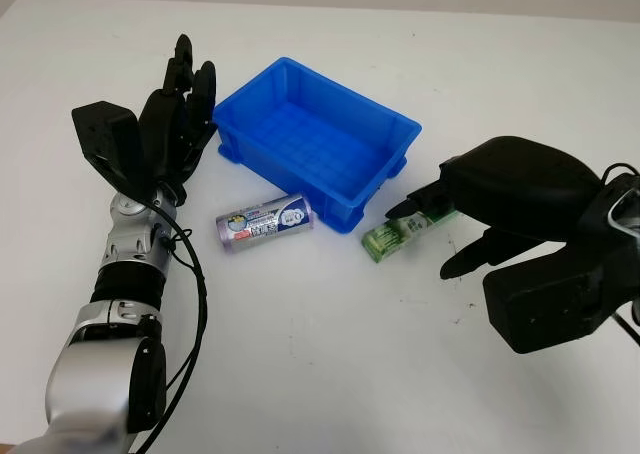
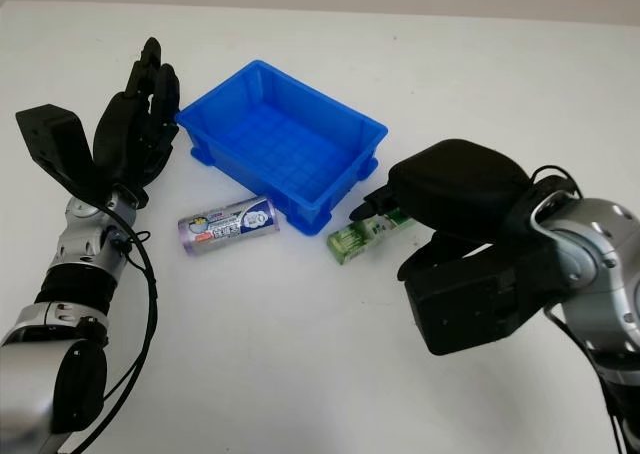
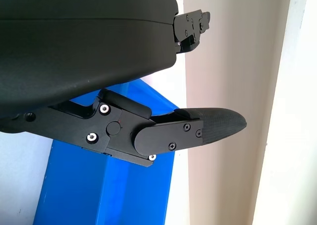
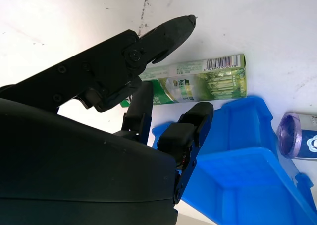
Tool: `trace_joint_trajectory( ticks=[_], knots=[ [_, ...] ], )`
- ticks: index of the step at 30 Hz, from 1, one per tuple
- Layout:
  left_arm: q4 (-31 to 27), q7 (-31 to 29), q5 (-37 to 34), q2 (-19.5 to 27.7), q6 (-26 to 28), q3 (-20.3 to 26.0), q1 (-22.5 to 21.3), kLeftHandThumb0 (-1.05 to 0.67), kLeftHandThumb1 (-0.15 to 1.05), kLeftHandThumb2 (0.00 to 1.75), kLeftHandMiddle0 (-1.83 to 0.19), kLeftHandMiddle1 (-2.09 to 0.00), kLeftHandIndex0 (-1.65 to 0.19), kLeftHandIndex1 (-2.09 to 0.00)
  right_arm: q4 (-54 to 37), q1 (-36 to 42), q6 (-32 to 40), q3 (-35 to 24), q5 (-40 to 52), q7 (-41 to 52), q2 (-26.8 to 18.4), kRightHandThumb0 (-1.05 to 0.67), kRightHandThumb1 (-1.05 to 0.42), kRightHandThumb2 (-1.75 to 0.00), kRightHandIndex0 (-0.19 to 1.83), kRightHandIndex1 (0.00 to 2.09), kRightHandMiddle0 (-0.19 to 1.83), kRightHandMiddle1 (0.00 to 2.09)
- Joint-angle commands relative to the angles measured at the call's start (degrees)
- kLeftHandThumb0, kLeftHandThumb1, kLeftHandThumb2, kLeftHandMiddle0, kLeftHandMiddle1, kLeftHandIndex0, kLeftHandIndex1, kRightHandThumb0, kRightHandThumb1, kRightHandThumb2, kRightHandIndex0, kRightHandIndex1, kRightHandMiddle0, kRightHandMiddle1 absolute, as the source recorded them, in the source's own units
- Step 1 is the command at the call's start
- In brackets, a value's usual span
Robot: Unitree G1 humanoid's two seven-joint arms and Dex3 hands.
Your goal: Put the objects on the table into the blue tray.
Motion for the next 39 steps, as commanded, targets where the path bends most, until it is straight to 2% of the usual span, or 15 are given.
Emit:
trace_joint_trajectory(
  ticks=[1, 5, 13, 18, 20, 23, 25, 26, 27, 30, 33, 39],
  knots=[
    [0.1, -0.1, 0.1, 0.4, -0.6, 0.1, -0.3, -0.70, 1.05, 0.54, 0.19, 0.00, 0.19, 0.00, 2.7, 0.0, -2.2, 1.5, -0.3, -1.2, 0.8, -0.47, -0.73, -0.05, 0.33, 0.87, 0.70, 0.05],
    [-0.2, 0.3, 0.4, 0.4, -0.7, 0.0, 0.0, -0.70, 1.05, 0.55, 0.19, -0.01, 0.19, 0.00, 6.5, -0.8, -5.1, 2.6, -2.0, -3.2, 0.8, -0.51, -0.78, -0.07, 0.31, 0.72, 0.65, 0.03],
    [-0.7, 0.7, 0.6, 0.4, 0.2, -0.2, 0.3, -0.70, 1.05, 0.55, 0.19, -0.01, 0.19, -0.02, 10.9, -1.4, -10.2, 2.6, -2.4, -7.0, 1.2, -0.56, -0.79, -0.06, 0.32, 0.71, 0.69, 0.04],
    [-0.8, 0.6, 0.4, 0.3, 0.2, 0.0, 0.5, -0.70, 1.05, 0.55, 0.19, 0.00, 0.19, 0.00, 9.6, -1.6, -9.4, 1.6, -1.4, -5.6, 0.9, -0.54, -0.82, -0.06, 0.32, 0.71, 0.69, 0.03],
    [-0.9, 0.7, 0.4, 0.2, 0.3, 0.0, 0.5, -0.70, 1.05, 0.55, 0.19, -0.01, 0.19, 0.00, 9.6, -2.0, -11.4, 1.1, -1.9, -7.1, 0.5, -0.58, -0.82, -0.06, 0.41, 0.75, 0.75, 0.06],
    [-0.7, 1.0, 0.6, 0.2, 0.1, -0.2, 0.4, -0.71, 1.05, 0.55, 0.19, -0.02, 0.19, -0.01, 8.1, -3.1, -10.3, 0.7, -2.7, -6.2, 0.3, -0.59, -0.83, -0.06, 0.47, 0.81, 0.78, 0.07],
    [-0.6, 0.9, 0.7, 0.2, 0.1, -0.2, 0.3, -0.71, 1.05, 0.55, 0.19, -0.03, 0.19, -0.02, 7.8, -3.2, -10.3, 0.3, -2.7, -6.8, 0.6, -0.59, -0.83, -0.06, 0.43, 0.98, 0.79, 0.11],
    [-0.6, 0.9, 0.6, 0.2, 0.0, -0.2, 0.4, -0.71, 1.05, 0.55, 0.19, -0.03, 0.19, -0.02, 7.2, -3.3, -9.9, -0.1, -3.0, -7.0, 0.6, -0.60, -0.82, -0.05, 0.44, 1.09, 0.82, 0.16],
    [-0.6, 0.8, 0.6, 0.2, 0.0, -0.2, 0.4, -0.71, 1.05, 0.55, 0.19, -0.02, 0.19, -0.02, 6.7, -3.3, -9.6, -0.3, -3.3, -7.1, 0.5, -0.60, -0.82, -0.05, 0.38, 1.38, 0.76, 0.48],
    [-0.8, 0.8, 0.3, 0.2, 0.2, 0.0, 0.5, -0.71, 1.05, 0.54, 0.19, -0.02, 0.19, -0.02, 6.1, -3.3, -10.9, -1.8, -3.5, -9.3, 0.3, -0.61, -0.80, -0.05, 0.30, 1.82, 0.51, 1.39],
    [-1.1, 1.0, 0.4, 0.2, 0.2, -0.1, 0.7, -0.71, 1.05, 0.54, 0.19, -0.02, 0.19, -0.02, 5.6, -3.7, -11.4, -2.3, -3.7, -9.6, -0.1, -0.62, -0.80, -0.05, 0.20, 1.99, 0.39, 1.71],
    [-0.9, 0.6, 0.3, 0.3, 0.3, -0.1, 0.7, -0.71, 1.05, 0.54, 0.19, -0.02, 0.19, -0.03, 5.4, -4.3, -14.6, -2.9, -5.3, -11.9, -0.8, -0.68, -0.80, -0.05, 0.19, 2.00, 0.36, 1.71]
  ],
)
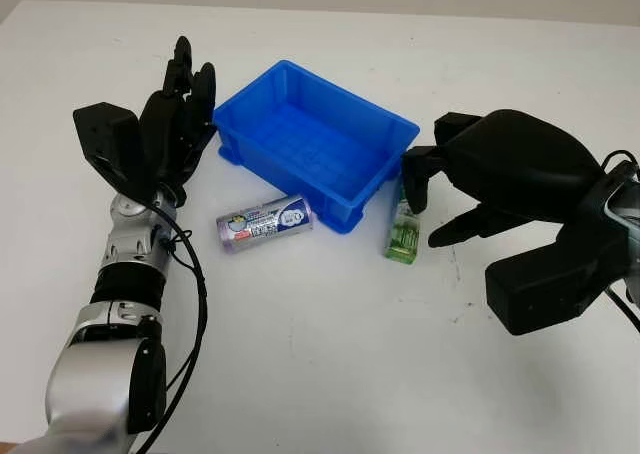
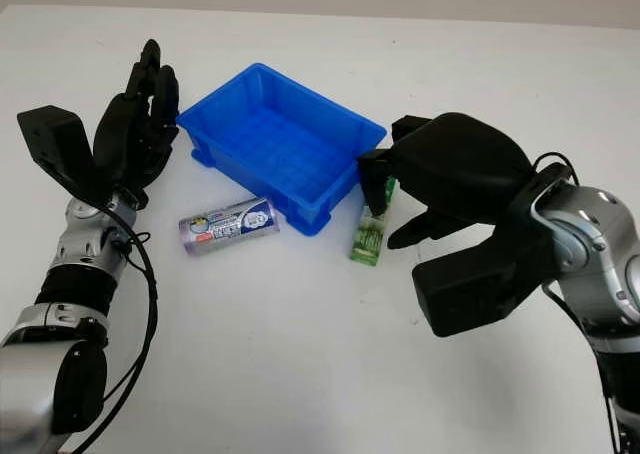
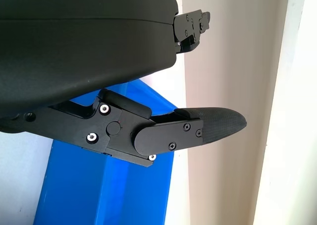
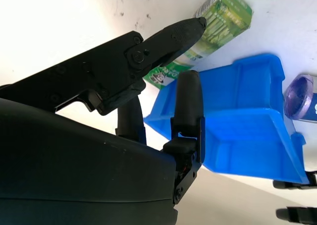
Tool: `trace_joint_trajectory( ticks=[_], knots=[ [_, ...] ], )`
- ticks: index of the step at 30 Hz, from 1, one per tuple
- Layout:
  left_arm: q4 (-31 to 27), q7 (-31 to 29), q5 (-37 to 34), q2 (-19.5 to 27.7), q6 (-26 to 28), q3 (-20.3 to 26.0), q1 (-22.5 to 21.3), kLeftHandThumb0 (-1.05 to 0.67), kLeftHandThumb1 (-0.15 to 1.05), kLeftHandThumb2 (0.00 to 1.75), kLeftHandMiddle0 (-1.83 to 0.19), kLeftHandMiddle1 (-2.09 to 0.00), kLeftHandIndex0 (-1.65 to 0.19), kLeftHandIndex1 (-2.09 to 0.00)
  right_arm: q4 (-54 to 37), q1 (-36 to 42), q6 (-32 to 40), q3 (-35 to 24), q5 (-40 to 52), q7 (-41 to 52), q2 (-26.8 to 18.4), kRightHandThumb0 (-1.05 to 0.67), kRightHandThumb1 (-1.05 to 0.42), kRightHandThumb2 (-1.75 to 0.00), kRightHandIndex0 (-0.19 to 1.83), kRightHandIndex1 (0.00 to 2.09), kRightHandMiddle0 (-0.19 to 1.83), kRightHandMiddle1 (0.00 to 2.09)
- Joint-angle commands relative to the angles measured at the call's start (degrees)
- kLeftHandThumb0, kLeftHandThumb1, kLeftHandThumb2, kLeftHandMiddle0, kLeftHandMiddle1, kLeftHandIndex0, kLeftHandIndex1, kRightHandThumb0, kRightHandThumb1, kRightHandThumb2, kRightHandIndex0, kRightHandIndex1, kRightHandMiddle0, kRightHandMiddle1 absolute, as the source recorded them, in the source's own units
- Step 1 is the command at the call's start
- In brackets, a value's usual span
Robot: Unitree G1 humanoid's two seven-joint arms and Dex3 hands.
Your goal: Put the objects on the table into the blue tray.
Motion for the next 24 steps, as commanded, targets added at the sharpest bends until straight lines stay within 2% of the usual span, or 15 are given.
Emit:
trace_joint_trajectory(
  ticks=[1, 4, 9, 10, 11, 14, 15, 18, 24],
  knots=[
    [-0.9, -0.1, -0.1, 0.2, 0.1, 0.1, 0.4, -0.71, 1.05, 0.54, 0.19, -0.02, 0.19, -0.02, -1.3, -0.5, -1.3, -1.3, -0.2, -1.1, -1.0, -0.69, -0.80, -0.05, 0.19, 2.02, 0.38, 1.70],
    [-0.9, -0.1, -0.2, 0.1, 0.1, 0.1, 0.4, -0.71, 1.05, 0.54, 0.19, -0.02, 0.19, -0.02, -0.9, -0.5, -2.0, -1.6, -0.3, -1.7, -1.1, -0.70, -0.80, -0.05, 0.20, 2.00, 0.39, 1.65],
    [-0.9, 0.3, 0.1, 0.2, 0.1, 0.0, 0.4, -0.72, 1.05, 0.53, 0.19, -0.03, 0.19, -0.02, 1.5, -1.0, -3.0, -0.5, -1.5, -2.1, -1.2, -0.72, -0.79, -0.05, 0.31, 1.57, 0.44, 1.25],
    [-0.9, 0.1, 0.1, 0.3, 0.0, -0.1, 0.4, -0.72, 1.05, 0.53, 0.19, -0.02, 0.19, -0.02, 1.8, -1.1, -2.8, -0.2, -1.8, -1.6, -1.3, -0.72, -0.78, -0.05, 0.32, 1.41, 0.45, 1.10],
    [-0.8, -0.1, 0.0, 0.3, -0.1, 0.0, 0.4, -0.71, 1.05, 0.54, 0.19, -0.01, 0.19, -0.01, 1.6, -1.2, -2.0, 0.1, -2.1, -0.3, -1.5, -0.70, -0.78, -0.05, 0.36, 1.12, 0.48, 0.87],
    [-0.9, -0.2, -0.2, 0.3, -0.1, 0.1, 0.4, -0.71, 1.05, 0.54, 0.19, -0.01, 0.19, 0.00, 1.1, -1.6, 0.3, 0.9, -2.6, 3.5, -1.8, -0.67, -0.80, -0.05, 0.48, 0.45, 0.55, 0.41],
    [-0.9, 0.0, -0.1, 0.3, 0.0, 0.1, 0.4, -0.71, 1.05, 0.54, 0.19, -0.01, 0.19, 0.00, 1.1, -1.7, 0.8, 1.1, -2.8, 4.2, -1.8, -0.67, -0.79, -0.05, 0.48, 0.37, 0.56, 0.36],
    [-1.1, 0.2, -0.2, 0.2, 0.1, 0.2, 0.5, -0.70, 1.05, 0.54, 0.19, -0.02, 0.19, -0.01, 1.2, -1.4, 1.6, 1.4, -2.7, 5.9, -1.6, -0.64, -0.78, -0.05, 0.48, 0.21, 0.54, 0.23],
    [-1.3, 0.1, -0.3, 0.2, 0.0, 0.2, 0.5, -0.68, 1.05, 0.55, 0.19, -0.03, 0.19, -0.01, 2.1, -1.7, 0.0, 3.8, -5.0, 8.8, -3.4, -0.61, -0.77, -0.05, 0.42, 0.12, 0.47, 0.14]
  ],
)
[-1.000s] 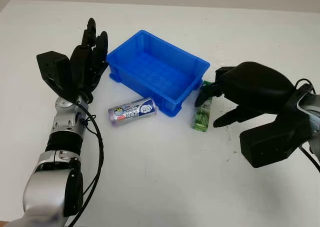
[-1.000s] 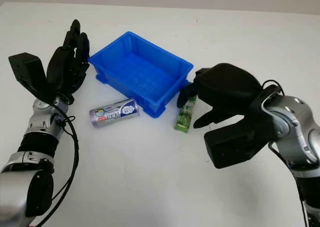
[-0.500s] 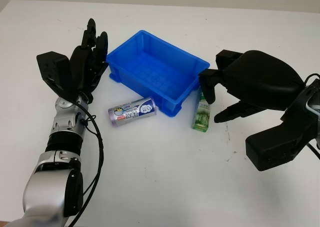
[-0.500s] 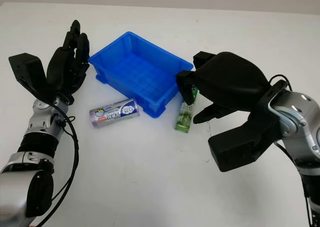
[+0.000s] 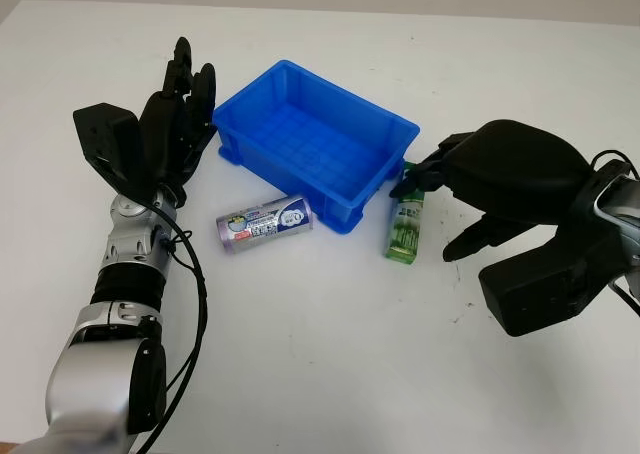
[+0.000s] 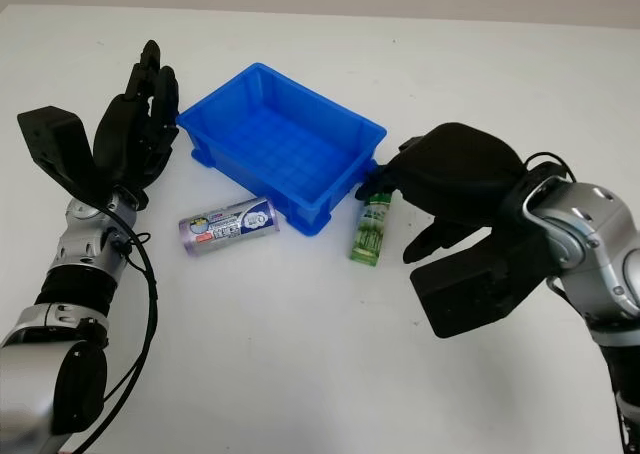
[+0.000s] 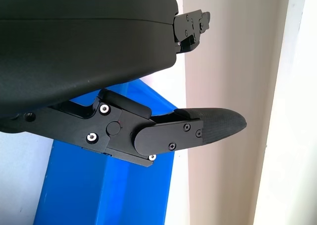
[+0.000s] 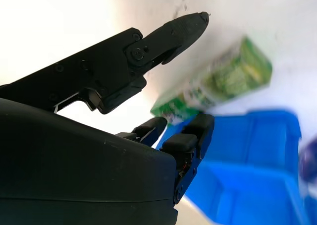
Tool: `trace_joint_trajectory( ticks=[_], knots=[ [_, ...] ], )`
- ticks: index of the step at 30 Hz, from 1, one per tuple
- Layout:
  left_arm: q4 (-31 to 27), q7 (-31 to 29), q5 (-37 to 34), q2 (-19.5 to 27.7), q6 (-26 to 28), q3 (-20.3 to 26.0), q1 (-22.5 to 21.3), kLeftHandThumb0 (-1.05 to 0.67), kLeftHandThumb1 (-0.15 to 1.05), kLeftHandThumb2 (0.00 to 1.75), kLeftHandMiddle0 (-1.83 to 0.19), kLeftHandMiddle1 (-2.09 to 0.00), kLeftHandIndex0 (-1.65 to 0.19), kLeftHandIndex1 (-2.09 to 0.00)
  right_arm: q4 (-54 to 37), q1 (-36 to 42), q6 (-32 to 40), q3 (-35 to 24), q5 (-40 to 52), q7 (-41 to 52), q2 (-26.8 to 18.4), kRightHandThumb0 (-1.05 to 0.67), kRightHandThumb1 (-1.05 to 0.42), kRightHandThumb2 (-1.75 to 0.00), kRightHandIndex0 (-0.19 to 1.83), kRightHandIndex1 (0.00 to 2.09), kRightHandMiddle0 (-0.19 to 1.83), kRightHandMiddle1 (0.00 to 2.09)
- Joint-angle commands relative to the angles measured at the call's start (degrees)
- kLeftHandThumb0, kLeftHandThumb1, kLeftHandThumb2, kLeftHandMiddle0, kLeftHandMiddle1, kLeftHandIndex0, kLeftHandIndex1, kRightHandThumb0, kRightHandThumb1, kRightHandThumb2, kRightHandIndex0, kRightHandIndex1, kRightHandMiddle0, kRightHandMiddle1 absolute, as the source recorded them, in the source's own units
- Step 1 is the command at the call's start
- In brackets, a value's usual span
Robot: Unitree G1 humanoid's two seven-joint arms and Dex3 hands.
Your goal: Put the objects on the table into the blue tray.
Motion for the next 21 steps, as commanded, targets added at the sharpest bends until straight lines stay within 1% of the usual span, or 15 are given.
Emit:
trace_joint_trajectory(
  ticks=[1, 6, 14, 15, 19, 20, 21],
  knots=[
    [-0.8, -0.3, -0.3, 0.3, 0.0, 0.2, 0.3, -0.68, 1.05, 0.55, 0.19, -0.02, 0.19, -0.01, 0.6, -0.4, -0.9, 0.9, -1.2, 0.2, -1.3, -0.62, -0.78, -0.05, 0.41, 0.11, 0.46, 0.12],
    [-0.7, -0.2, -0.2, 0.2, 0.0, 0.2, 0.2, -0.69, 1.05, 0.55, 0.19, -0.03, 0.19, -0.01, 1.6, 0.2, -2.2, 1.4, -3.0, -1.0, -1.5, -0.63, -0.77, -0.05, 0.37, 0.08, 0.44, 0.09],
    [-0.5, 0.1, 0.0, 0.2, -0.1, 0.1, 0.0, -0.70, 1.05, 0.54, 0.19, -0.04, 0.19, -0.03, 4.0, 0.8, -6.0, 1.2, -4.2, -6.2, -1.6, -0.54, -0.77, -0.06, 0.34, 0.06, 0.43, 0.07],
    [-0.4, 0.0, -0.1, 0.2, -0.2, 0.1, 0.0, -0.70, 1.05, 0.54, 0.19, -0.03, 0.19, -0.03, 4.4, 1.0, -7.1, 1.2, -5.0, -8.0, -1.6, -0.53, -0.77, -0.05, 0.35, 0.06, 0.44, 0.07],
    [-0.6, -0.1, 0.1, 0.3, 0.1, -0.1, 0.0, -0.70, 1.05, 0.54, 0.19, -0.03, 0.19, -0.02, 6.1, 1.3, -10.5, 1.5, -8.9, -14.9, -1.7, -0.48, -0.82, -0.07, 0.37, 0.07, 0.44, 0.07],
    [-0.7, 0.0, 0.2, 0.3, 0.2, -0.2, 0.1, -0.71, 1.05, 0.54, 0.19, -0.02, 0.19, -0.02, 7.8, 1.5, -12.3, 1.8, -10.5, -19.8, -1.2, -0.42, -0.83, -0.07, 0.42, 0.09, 0.48, 0.09],
    [-0.9, 0.1, 0.3, 0.2, 0.3, -0.3, 0.2, -0.71, 1.05, 0.54, 0.19, -0.02, 0.19, -0.02, 10.3, 1.2, -14.8, 2.3, -12.6, -26.0, -0.6, -0.30, -0.85, -0.08, 0.47, 0.11, 0.52, 0.11]
  ],
)
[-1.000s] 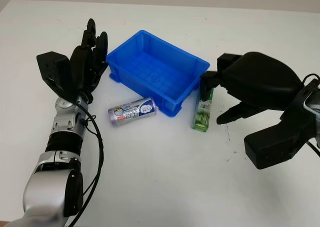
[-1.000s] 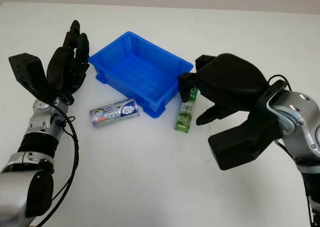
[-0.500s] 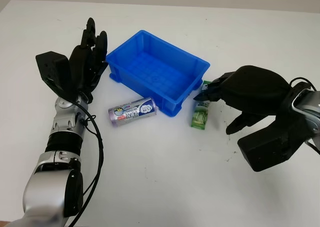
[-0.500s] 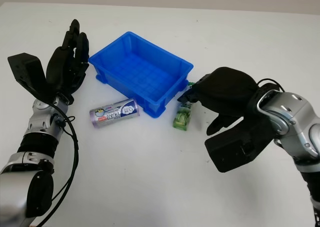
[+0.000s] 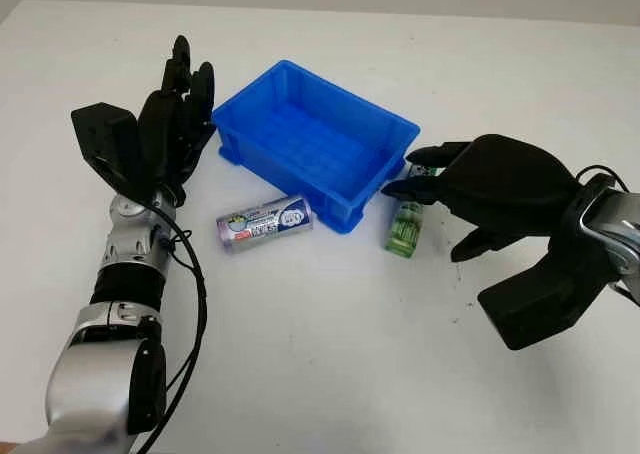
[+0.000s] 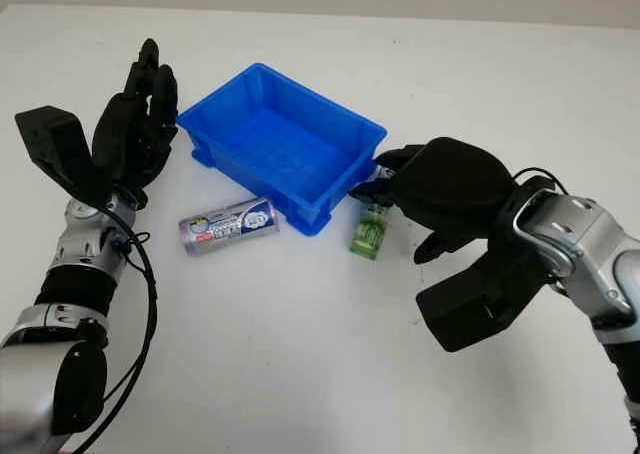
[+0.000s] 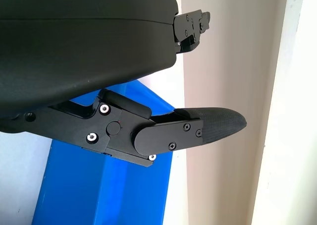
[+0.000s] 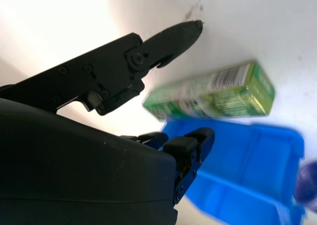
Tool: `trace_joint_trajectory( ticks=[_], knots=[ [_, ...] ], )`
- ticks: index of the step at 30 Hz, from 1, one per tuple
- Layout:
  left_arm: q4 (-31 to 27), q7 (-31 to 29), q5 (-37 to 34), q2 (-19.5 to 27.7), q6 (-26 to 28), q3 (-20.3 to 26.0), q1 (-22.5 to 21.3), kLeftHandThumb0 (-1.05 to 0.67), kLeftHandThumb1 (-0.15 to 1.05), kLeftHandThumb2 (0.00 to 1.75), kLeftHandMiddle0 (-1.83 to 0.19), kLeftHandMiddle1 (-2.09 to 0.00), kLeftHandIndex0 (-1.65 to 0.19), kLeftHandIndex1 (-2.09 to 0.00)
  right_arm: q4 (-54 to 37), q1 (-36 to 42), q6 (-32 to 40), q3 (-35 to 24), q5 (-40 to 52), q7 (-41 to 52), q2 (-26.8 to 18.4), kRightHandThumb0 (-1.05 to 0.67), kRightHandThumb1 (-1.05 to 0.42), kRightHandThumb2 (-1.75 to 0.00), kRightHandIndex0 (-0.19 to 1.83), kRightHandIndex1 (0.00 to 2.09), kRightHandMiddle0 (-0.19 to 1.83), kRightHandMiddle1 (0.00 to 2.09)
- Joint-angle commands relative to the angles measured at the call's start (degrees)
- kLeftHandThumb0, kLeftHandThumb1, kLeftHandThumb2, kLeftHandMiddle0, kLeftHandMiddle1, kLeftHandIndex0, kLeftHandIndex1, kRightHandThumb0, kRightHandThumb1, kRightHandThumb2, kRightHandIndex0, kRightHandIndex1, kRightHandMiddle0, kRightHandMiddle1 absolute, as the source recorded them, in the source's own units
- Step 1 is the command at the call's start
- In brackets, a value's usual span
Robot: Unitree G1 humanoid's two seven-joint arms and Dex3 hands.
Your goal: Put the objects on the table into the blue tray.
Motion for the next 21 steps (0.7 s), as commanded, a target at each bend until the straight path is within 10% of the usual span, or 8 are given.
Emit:
trace_joint_trajectory(
  ticks=[1, 3, 6, 9, 21],
  knots=[
    [-1.0, 0.1, 0.3, 0.2, 0.4, -0.3, 0.2, -0.71, 1.05, 0.54, 0.19, -0.03, 0.19, -0.02, 4.6, -0.2, -4.4, 1.5, -4.0, -10.8, 0.6, -0.25, -0.86, -0.08, 0.55, 0.15, 0.59, 0.14],
    [-1.2, 0.2, 0.1, 0.0, 0.6, -0.2, 0.3, -0.71, 1.05, 0.54, 0.19, -0.03, 0.19, -0.03, 9.9, -2.4, -7.8, 4.0, -9.0, -20.9, 0.8, -0.25, -0.90, -0.07, 0.74, 0.30, 0.71, 0.25],
    [-1.3, 0.1, -0.1, -0.1, 0.7, -0.2, 0.4, -0.72, 1.05, 0.53, 0.19, -0.03, 0.19, -0.03, 16.1, -5.8, -9.4, 7.7, -15.1, -31.0, 1.0, -0.32, -0.93, -0.06, 0.53, 1.23, 0.61, 0.96],
    [-1.6, 0.1, -0.4, -0.1, 0.7, -0.1, 0.7, -0.71, 1.05, 0.53, 0.19, -0.02, 0.19, -0.01, 20.2, -8.2, -9.4, 10.7, -18.6, -36.7, 1.5, -0.42, -0.92, -0.05, 0.49, 1.62, 0.59, 1.28],
    [-2.5, 0.4, -0.4, 0.1, 0.6, -0.1, 1.5, -0.69, 1.05, 0.55, 0.19, -0.04, 0.19, -0.01, 23.4, -9.8, -6.8, 15.0, -19.6, -39.9, 1.3, -0.64, -1.04, -0.06, 0.68, 1.97, 0.60, 1.85]
  ],
)
